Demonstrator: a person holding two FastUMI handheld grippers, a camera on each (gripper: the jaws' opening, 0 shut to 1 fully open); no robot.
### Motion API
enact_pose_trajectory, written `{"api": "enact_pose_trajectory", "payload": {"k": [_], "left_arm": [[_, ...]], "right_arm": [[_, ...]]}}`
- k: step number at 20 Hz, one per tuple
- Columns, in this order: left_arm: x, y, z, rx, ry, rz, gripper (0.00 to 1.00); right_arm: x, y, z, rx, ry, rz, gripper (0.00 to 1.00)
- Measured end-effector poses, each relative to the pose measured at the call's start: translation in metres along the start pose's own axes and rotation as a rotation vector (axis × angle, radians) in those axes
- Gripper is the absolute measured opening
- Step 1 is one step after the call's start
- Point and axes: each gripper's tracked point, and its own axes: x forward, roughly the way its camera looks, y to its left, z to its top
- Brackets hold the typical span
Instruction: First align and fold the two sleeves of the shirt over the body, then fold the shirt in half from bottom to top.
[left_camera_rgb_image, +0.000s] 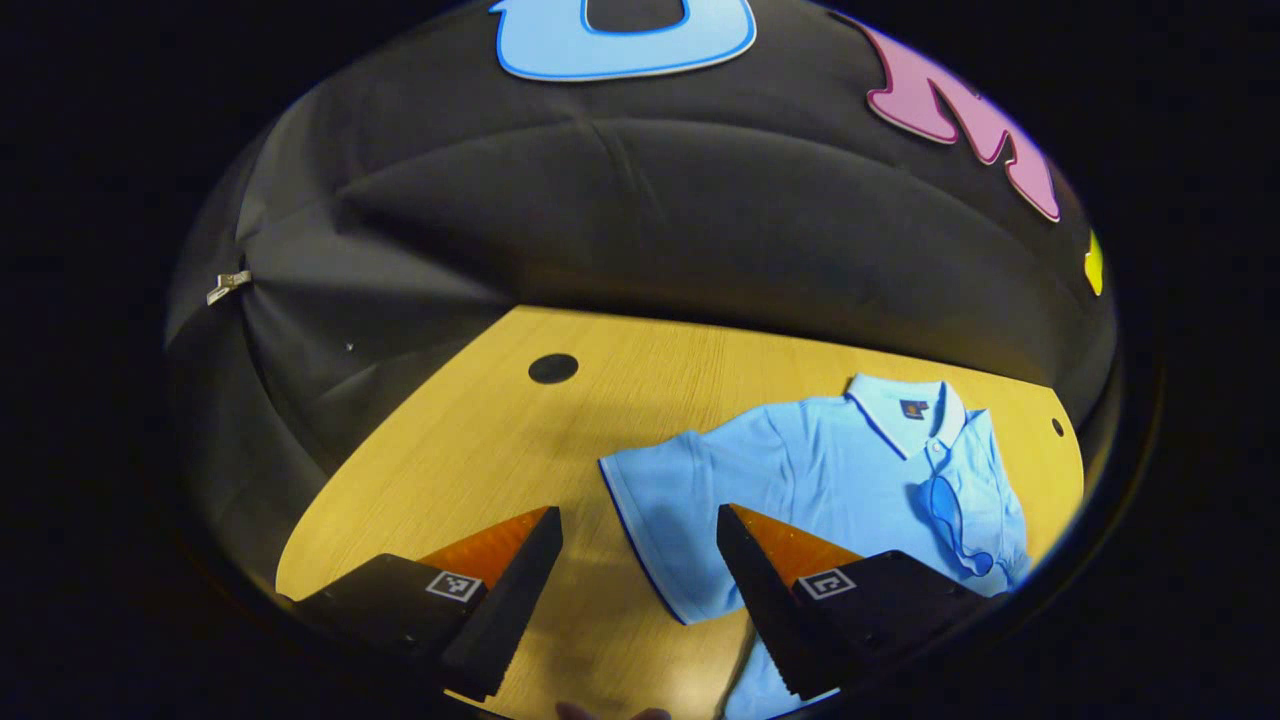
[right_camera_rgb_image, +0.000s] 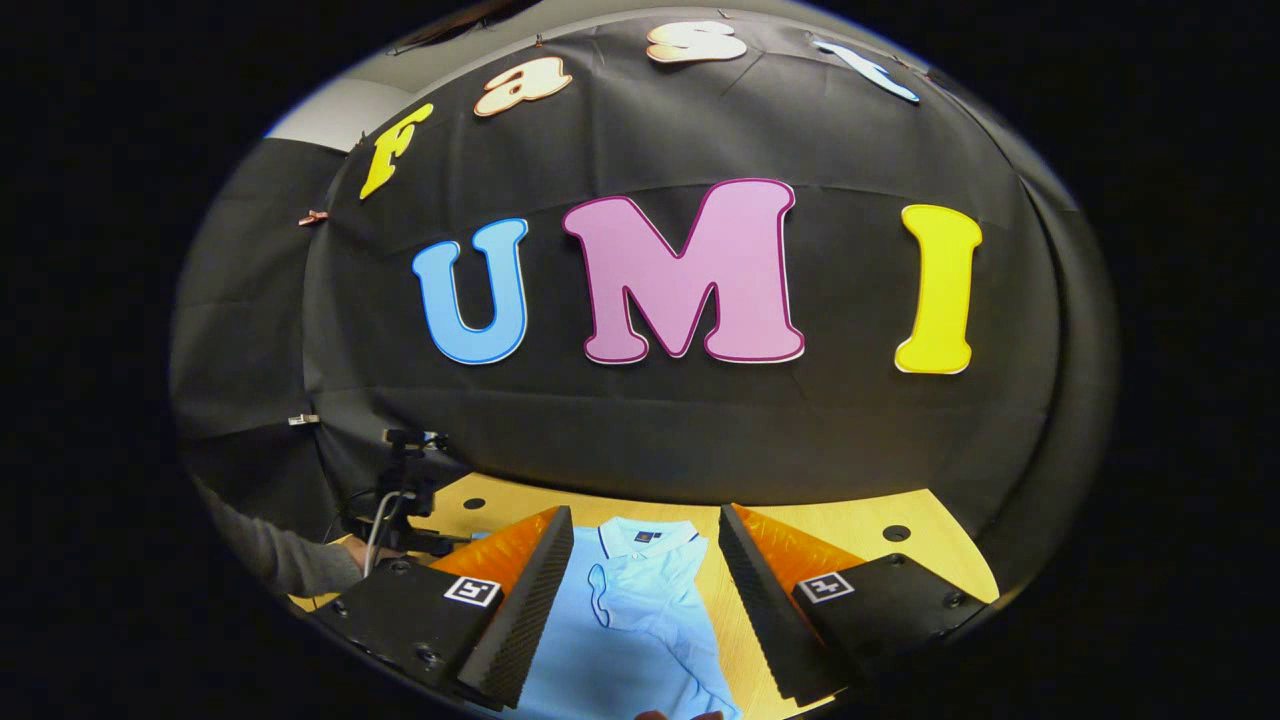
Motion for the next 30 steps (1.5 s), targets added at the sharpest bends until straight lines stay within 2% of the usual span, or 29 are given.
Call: {"api": "enact_pose_trajectory", "payload": {"k": [7, 12, 15, 17, 20, 21, 22, 23, 27, 30], "left_arm": [[0.031, -0.004, -0.025, 0.0, 0.111, 0.007, 0.99], [0.035, -0.005, -0.026, 0.005, 0.115, 0.017, 0.99], [0.037, -0.012, -0.027, 0.003, 0.12, -0.004, 0.94], [0.038, -0.02, -0.027, 0.02, 0.121, -0.03, 0.65], [0.037, -0.029, -0.025, 0.03, 0.119, -0.055, 0.41], [0.039, -0.031, -0.025, 0.029, 0.118, -0.052, 0.24], [0.039, -0.032, -0.024, 0.027, 0.115, -0.042, 0.19], [0.039, -0.033, -0.025, 0.021, 0.114, -0.036, 0.1], [0.034, -0.038, -0.022, 0.008, 0.109, -0.056, 0.06], [0.025, -0.05, -0.003, 0.02, 0.048, -0.073, 0.06]], "right_arm": [[-0.024, -0.008, -0.006, 0.019, 0.018, -0.022, 0.92], [-0.022, -0.019, -0.005, 0.024, 0.026, -0.043, 0.92], [-0.022, -0.025, -0.005, 0.025, 0.029, -0.054, 0.92], [-0.021, -0.028, -0.006, 0.03, 0.035, -0.057, 0.92], [-0.024, -0.033, -0.008, 0.028, 0.039, -0.068, 0.92], [-0.025, -0.035, -0.009, 0.029, 0.042, -0.071, 0.92], [-0.025, -0.036, -0.009, 0.031, 0.042, -0.073, 0.92], [-0.026, -0.038, -0.009, 0.031, 0.043, -0.077, 0.92], [-0.03, -0.046, -0.01, 0.034, 0.046, -0.09, 0.92], [-0.034, -0.048, -0.01, 0.035, 0.044, -0.097, 0.92]]}}
